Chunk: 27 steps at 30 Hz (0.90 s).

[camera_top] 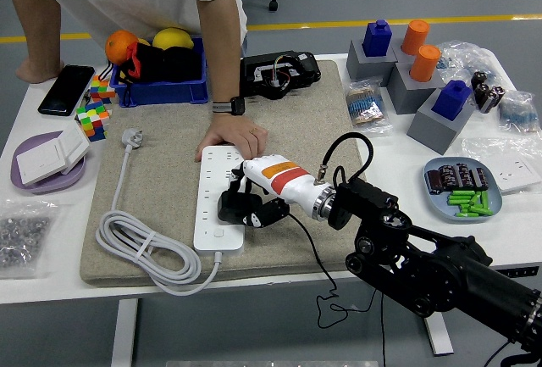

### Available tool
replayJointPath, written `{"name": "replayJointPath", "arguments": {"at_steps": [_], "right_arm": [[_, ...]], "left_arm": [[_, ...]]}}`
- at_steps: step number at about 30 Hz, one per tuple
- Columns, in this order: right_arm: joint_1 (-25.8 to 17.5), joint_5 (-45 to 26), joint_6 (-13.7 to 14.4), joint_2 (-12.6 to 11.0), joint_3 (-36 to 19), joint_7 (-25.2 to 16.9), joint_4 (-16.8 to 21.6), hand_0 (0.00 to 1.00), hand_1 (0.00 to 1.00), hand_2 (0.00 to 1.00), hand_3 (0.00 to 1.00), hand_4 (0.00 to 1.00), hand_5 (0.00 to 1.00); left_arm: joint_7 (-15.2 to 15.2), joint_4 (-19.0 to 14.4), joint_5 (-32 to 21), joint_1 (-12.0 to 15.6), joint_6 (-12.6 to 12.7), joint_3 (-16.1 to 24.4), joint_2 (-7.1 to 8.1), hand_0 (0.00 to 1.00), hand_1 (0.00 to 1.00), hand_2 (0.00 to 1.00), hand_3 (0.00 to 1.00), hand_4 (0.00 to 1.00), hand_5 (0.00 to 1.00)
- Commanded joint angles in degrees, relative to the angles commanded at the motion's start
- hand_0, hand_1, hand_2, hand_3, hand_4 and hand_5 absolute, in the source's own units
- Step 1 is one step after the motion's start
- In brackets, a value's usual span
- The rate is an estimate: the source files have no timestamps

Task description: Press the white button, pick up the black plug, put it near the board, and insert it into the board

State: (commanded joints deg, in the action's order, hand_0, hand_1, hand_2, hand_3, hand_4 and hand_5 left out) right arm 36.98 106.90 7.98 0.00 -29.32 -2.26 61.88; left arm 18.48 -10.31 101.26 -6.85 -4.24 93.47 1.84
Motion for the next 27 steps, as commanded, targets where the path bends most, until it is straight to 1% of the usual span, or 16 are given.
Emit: {"name": "replayJointPath", "arguments": {"at_steps": [15, 23, 27], "right_arm": [[-0.53, -0.46, -0.13, 0.00, 1.44, 0.08, -0.33, 0.293, 0.399, 0.422, 0.477, 0.856, 0.002], [-0.61, -0.93, -0.19, 0.00, 2.43, 0.53, 0.58, 0.296, 0.400, 0.422, 0.477, 0.856, 0.002], [-0.18, -0.89, -0.14, 0.00, 2.85, 0.55, 0.45, 0.296, 0.401, 0.423, 0.480, 0.857, 0.002]], "left_arm": [[-0.06, 0.00, -0.05, -0.07, 0.10, 0.23, -0.03, 0.650, 0.640, 0.630, 0.671, 0.507, 0.090], [-0.06, 0.00, 0.23, -0.03, 0.09, 0.32, -0.04, 0.650, 0.639, 0.630, 0.669, 0.506, 0.090], [-0.05, 0.00, 0.26, -0.01, 0.09, 0.38, -0.04, 0.650, 0.640, 0.629, 0.669, 0.505, 0.091]]}}
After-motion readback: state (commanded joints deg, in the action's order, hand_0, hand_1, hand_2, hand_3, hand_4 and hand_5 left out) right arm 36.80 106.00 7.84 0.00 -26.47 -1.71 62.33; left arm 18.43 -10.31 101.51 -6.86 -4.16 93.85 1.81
